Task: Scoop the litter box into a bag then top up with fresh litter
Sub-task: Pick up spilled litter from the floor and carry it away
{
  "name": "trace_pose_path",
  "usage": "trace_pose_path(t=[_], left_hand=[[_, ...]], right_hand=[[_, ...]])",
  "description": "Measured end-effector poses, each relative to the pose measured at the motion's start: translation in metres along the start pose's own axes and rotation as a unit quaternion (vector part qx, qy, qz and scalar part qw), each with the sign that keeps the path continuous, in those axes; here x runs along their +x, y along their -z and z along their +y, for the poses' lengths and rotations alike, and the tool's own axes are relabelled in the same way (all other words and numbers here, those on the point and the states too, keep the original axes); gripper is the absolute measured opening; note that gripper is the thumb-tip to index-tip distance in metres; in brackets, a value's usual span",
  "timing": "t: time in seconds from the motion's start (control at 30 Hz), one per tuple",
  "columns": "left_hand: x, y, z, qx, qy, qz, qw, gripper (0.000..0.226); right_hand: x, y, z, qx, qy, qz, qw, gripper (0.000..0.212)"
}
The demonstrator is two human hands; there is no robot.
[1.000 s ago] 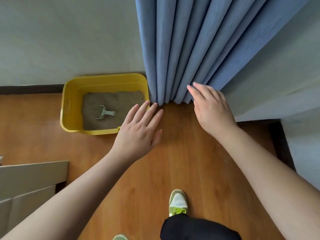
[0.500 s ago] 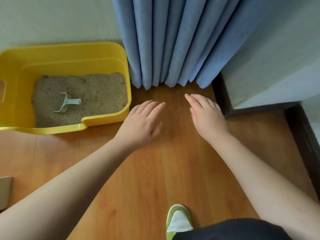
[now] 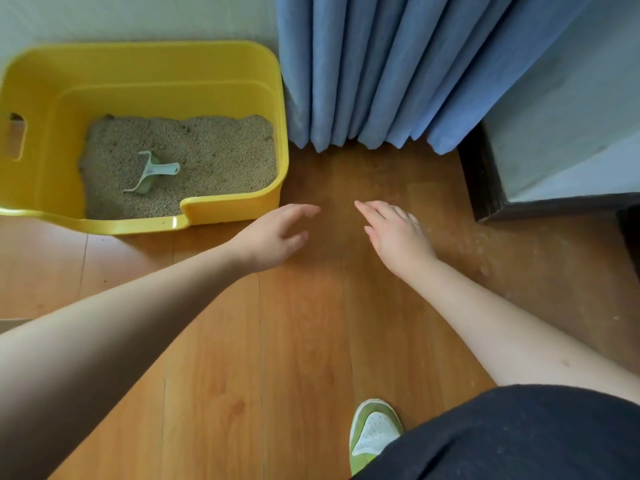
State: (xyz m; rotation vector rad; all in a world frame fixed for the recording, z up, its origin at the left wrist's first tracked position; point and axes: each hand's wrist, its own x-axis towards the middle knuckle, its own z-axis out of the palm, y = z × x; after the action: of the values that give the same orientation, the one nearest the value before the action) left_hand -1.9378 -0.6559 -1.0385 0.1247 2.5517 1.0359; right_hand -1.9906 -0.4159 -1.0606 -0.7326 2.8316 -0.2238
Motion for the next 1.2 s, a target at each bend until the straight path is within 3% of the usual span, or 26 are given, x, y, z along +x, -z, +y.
trace_pose_path(t=[0.07,0.17,0.43,0.6,0.77,0.9,1.0,1.2], left_hand=[[-0.004,0.004,-0.007,-0.137,0.076,-0.003,0.988,0.034],[-0.010,0.005,-0.019,-0.313,0.157,0.045,0.936,0.035],[-0.029,-0.003,-0.066,-0.474,0.289,0.137,0.820,0.034],[-0.030,-0.009,-0.077,-0.569,0.312,0.149,0.746,0.039],[-0.035,-0.028,-0.069,-0.665,0.323,0.196,0.645,0.042],[-0.040,-0.053,-0.059,-0.725,0.312,0.233,0.568,0.045],[-0.042,-0.057,-0.060,-0.745,0.303,0.244,0.541,0.046],[-0.046,-0.053,-0.065,-0.753,0.294,0.253,0.532,0.047]], right_hand=[[0.003,-0.004,-0.005,0.018,0.003,-0.020,1.000,0.047],[0.010,-0.017,-0.018,0.047,0.009,-0.050,0.998,0.047],[0.029,-0.046,-0.030,0.127,-0.049,-0.088,0.987,0.048],[0.045,-0.071,-0.048,0.203,-0.049,-0.148,0.967,0.048],[0.059,-0.090,-0.075,0.243,-0.002,-0.149,0.959,0.046],[0.078,-0.105,-0.080,0.218,-0.027,-0.151,0.964,0.040],[0.091,-0.112,-0.084,0.203,-0.046,-0.140,0.968,0.031],[0.098,-0.123,-0.090,0.184,-0.071,-0.123,0.973,0.013]])
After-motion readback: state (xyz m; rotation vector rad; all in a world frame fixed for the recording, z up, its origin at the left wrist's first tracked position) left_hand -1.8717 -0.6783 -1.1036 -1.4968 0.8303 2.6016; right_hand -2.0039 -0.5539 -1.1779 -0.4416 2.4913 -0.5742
